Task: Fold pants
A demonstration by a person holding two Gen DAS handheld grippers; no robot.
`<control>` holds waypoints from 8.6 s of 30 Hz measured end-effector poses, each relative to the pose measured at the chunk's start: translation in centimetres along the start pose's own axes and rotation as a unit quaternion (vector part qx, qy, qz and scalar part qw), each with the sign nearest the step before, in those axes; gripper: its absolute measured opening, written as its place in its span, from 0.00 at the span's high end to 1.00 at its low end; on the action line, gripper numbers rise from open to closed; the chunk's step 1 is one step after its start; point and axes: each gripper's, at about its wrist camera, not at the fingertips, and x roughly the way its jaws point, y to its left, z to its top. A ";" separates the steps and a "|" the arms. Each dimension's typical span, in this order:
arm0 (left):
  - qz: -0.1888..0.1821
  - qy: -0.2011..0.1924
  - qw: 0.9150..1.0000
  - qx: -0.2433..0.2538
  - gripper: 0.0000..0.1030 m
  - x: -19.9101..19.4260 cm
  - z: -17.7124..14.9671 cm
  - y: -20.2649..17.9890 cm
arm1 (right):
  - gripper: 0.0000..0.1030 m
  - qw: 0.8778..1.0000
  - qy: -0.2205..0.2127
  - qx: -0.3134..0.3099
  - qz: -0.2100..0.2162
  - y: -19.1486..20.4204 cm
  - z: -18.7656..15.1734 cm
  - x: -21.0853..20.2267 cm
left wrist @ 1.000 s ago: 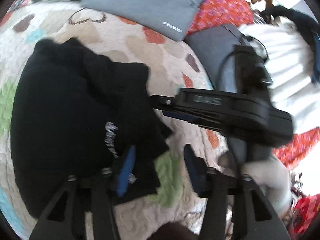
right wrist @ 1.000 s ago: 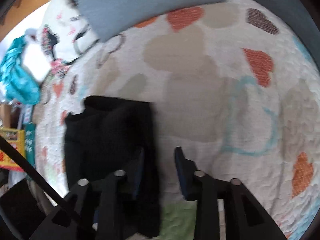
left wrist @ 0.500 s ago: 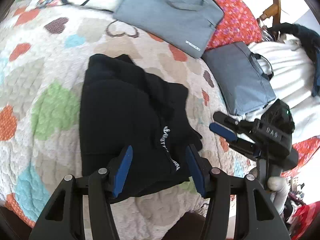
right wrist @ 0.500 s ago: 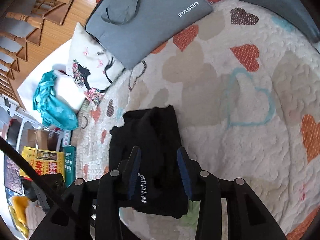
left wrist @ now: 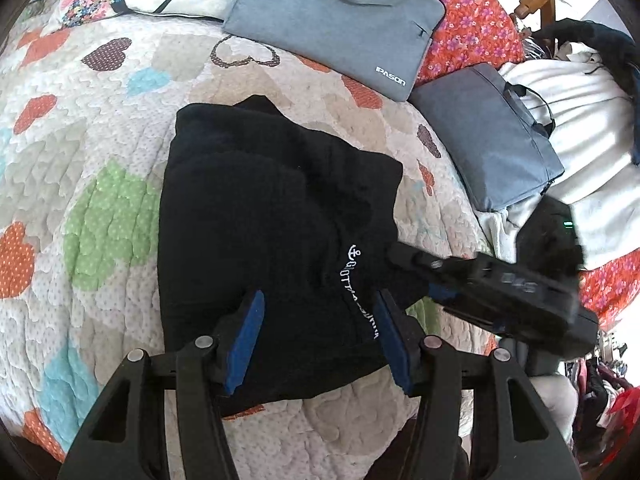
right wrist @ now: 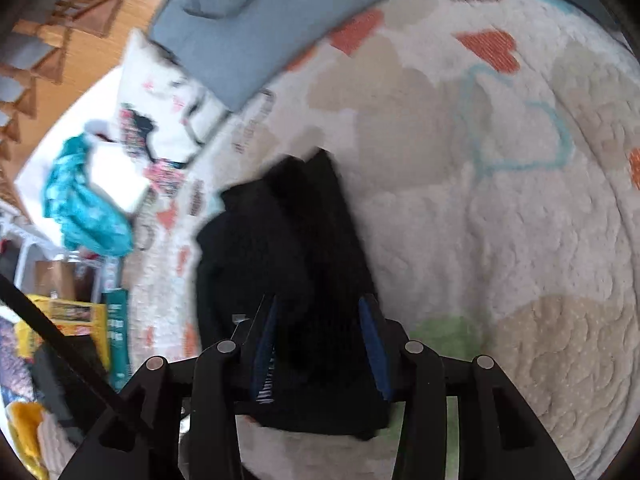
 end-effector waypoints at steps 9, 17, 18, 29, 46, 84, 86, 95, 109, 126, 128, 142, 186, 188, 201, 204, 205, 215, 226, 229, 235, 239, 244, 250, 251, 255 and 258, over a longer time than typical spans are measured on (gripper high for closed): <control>-0.030 -0.004 0.999 -0.018 0.46 -3.7 1.9 0.2 | 0.51 1.000 -0.015 0.011 -0.005 -1.1 -0.6 -1.3; -0.011 -0.001 0.999 -0.048 0.46 -3.6 2.4 2.3 | 0.49 0.997 -0.070 -0.017 0.007 0.7 -0.8 -4.3; -0.010 0.007 0.999 -0.050 0.46 -3.1 2.2 2.5 | 0.49 0.997 -0.068 -0.020 0.020 1.2 -0.9 -4.2; 0.039 0.001 0.999 0.016 0.42 -0.8 -0.2 1.7 | 0.43 0.992 -0.018 -0.012 0.125 4.3 1.8 -1.2; 0.020 -0.060 0.997 0.035 0.41 -1.2 -2.4 2.3 | 0.43 0.979 0.091 -0.100 0.152 13.9 7.5 8.2; -0.014 0.009 0.995 -0.102 0.40 -4.8 -3.8 6.2 | 0.39 0.996 0.046 0.016 0.077 -3.1 -3.8 -1.8; -0.011 0.008 0.995 -0.102 0.40 -4.9 -3.6 6.2 | 0.39 0.998 0.041 0.009 0.053 -3.2 -3.7 -2.1; -0.002 -0.042 0.996 -0.074 0.40 -9.4 -4.3 4.2 | 0.39 0.999 0.000 -0.019 0.029 -2.6 -5.7 -6.2; 0.018 -0.201 0.977 -0.067 0.03 -16.7 0.9 4.5 | 0.00 0.984 -0.120 -0.130 0.029 9.2 -1.4 -14.5; -0.028 0.009 0.989 -0.145 0.06 2.3 8.5 11.2 | 0.03 1.000 0.016 0.012 0.009 -0.3 5.3 2.3; -0.033 0.024 0.990 -0.132 0.06 3.9 8.4 10.6 | 0.03 0.999 0.021 0.015 0.030 -0.5 5.5 2.7; -0.056 0.031 0.993 -0.096 0.54 4.9 8.6 8.9 | 0.35 0.993 0.043 -0.012 0.110 2.7 3.7 5.9; -0.023 -0.037 0.988 -0.146 0.63 3.3 16.3 15.0 | 0.47 0.991 0.023 -0.053 0.123 10.7 8.6 11.2; -0.016 -0.033 0.989 -0.146 0.63 3.6 16.2 15.2 | 0.47 0.992 0.021 -0.055 0.110 10.5 8.6 11.3; -0.015 0.002 0.982 -0.188 0.48 4.6 15.2 17.1 | 0.44 0.997 0.019 -0.030 0.071 8.3 8.7 12.0; -0.011 0.000 0.982 -0.187 0.48 4.0 15.2 17.1 | 0.41 0.997 0.013 -0.051 0.050 8.9 8.6 11.8; -0.009 -0.001 0.983 -0.185 0.48 3.9 15.2 17.0 | 0.41 0.997 0.010 -0.061 0.040 9.1 8.6 11.8; -0.036 0.004 0.984 -0.175 0.47 4.0 14.6 17.0 | 0.39 0.994 0.024 -0.027 0.099 7.7 8.7 12.4; 0.014 -0.049 0.995 -0.087 0.57 2.4 16.6 12.0 | 0.50 0.992 -0.014 -0.067 0.105 10.6 9.2 10.3; 0.026 -0.050 0.995 -0.082 0.57 2.8 17.0 11.7 | 0.50 0.993 -0.019 -0.064 0.099 10.5 9.5 10.4; 0.054 -0.045 0.994 -0.080 0.57 4.1 17.5 11.7 | 0.50 0.994 -0.020 -0.049 0.091 9.4 10.0 11.0; 0.066 -0.042 0.994 -0.078 0.57 4.4 17.5 11.9 | 0.50 0.995 -0.023 -0.051 0.078 9.1 10.1 11.1; 0.076 -0.043 0.994 -0.069 0.57 4.5 17.6 11.6 | 0.50 0.996 -0.024 -0.055 0.068 9.0 9.9 11.2; 0.080 -0.041 0.994 -0.068 0.57 4.5 17.4 11.7 | 0.50 0.997 -0.021 -0.039 0.066 8.2 10.0 11.5; 0.081 -0.041 0.994 -0.067 0.57 4.5 17.4 11.7 | 0.50 0.997 -0.021 -0.035 0.067 8.0 10.0 11.6; 0.084 -0.041 0.993 -0.065 0.57 4.5 17.1 11.5 | 0.50 0.997 -0.019 -0.027 0.069 7.6 10.0 11.6; 0.087 -0.039 0.993 -0.071 0.53 4.5 17.0 11.7 | 0.48 0.997 -0.020 -0.024 0.066 7.5 9.9 11.4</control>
